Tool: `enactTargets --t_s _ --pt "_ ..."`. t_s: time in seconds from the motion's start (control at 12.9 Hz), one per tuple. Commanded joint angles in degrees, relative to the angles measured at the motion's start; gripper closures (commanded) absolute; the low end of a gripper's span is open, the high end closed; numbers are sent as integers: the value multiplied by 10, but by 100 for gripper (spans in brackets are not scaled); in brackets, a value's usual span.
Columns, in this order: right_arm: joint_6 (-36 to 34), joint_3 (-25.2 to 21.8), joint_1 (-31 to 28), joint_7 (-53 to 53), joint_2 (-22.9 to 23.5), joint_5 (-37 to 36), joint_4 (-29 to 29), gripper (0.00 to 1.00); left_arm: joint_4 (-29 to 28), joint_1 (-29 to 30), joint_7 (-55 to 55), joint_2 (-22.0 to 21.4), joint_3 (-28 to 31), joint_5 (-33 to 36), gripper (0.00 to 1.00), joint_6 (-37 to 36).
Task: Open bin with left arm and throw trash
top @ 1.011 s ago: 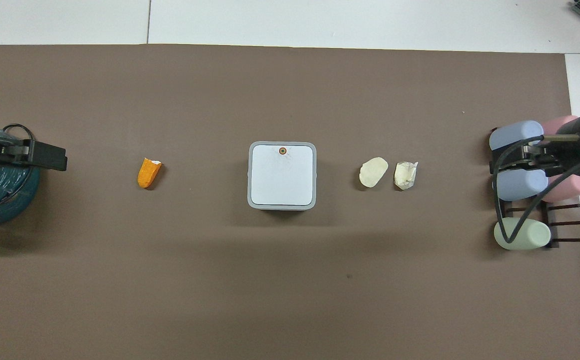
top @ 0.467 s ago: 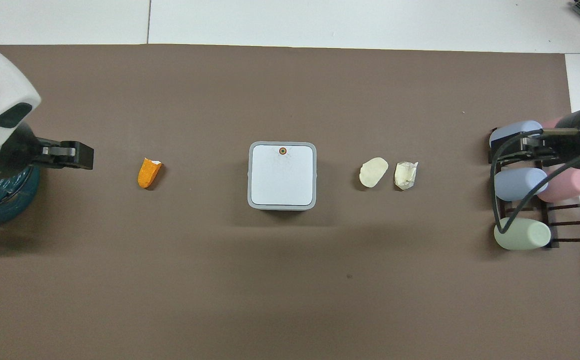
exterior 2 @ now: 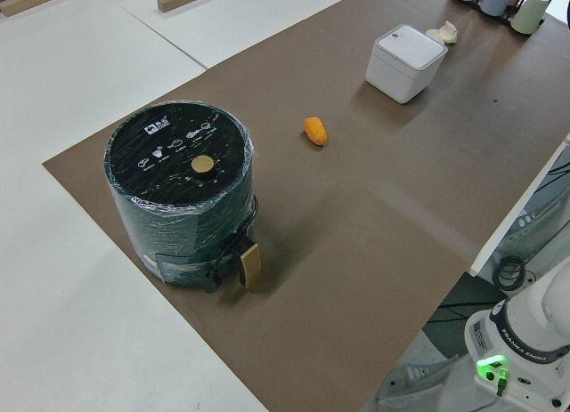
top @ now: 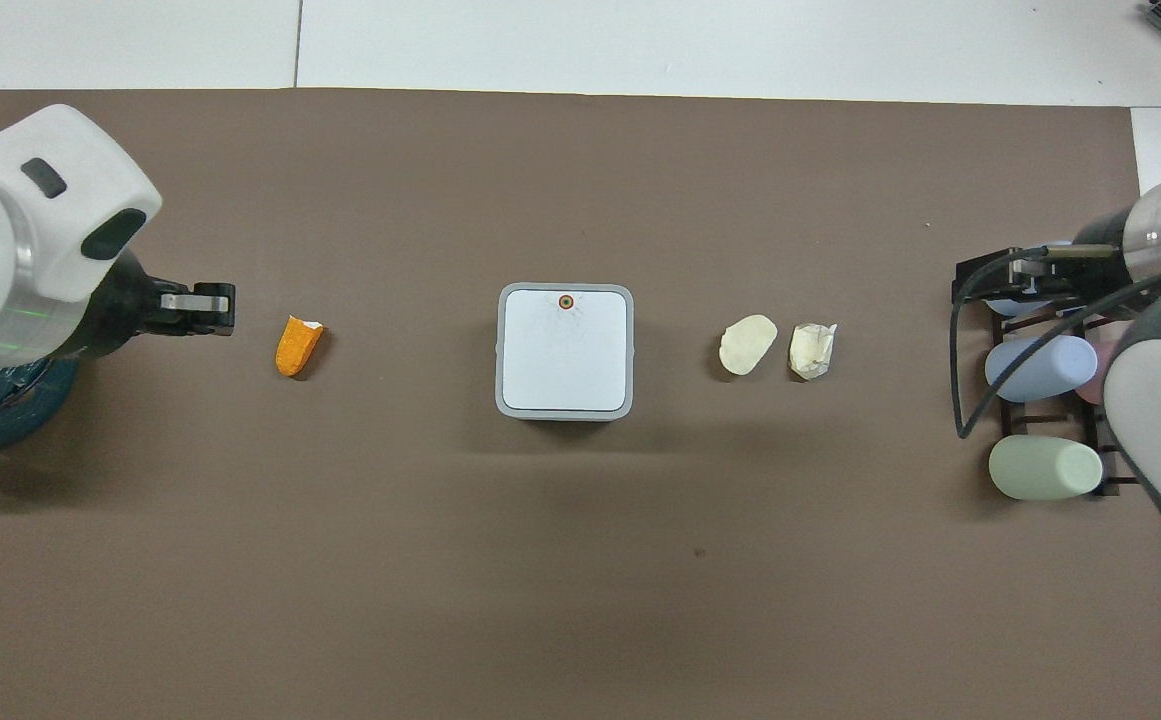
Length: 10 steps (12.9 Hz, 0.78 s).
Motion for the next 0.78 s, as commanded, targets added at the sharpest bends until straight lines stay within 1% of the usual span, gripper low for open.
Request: enactTargets --t_s 0.0,0.16,0.31,0.39,0.47,0.62,0.7 --pt "80 0 17 -4 6 2 -62 0 -5 -43 -58 37 8 -12 72 61" --pt "150 1 23 7 32 2 -91 0 1 -72 -101 73 8 -14 72 106" --pt "200 1 36 12 34 2 -119 0 2 -95 -141 111 8 -14 72 165" --pt "209 1 37 13 39 2 -124 0 2 -109 -153 129 8 -14 72 190" --pt "208 1 37 13 40 2 -130 0 -2 -111 -159 137 7 -15 72 213" --pt "216 1 34 13 35 2 -155 0 -2 -115 -160 147 8 -39 72 241" --pt "230 1 35 12 36 2 -156 0 -2 -117 -160 154 7 -42 72 253"
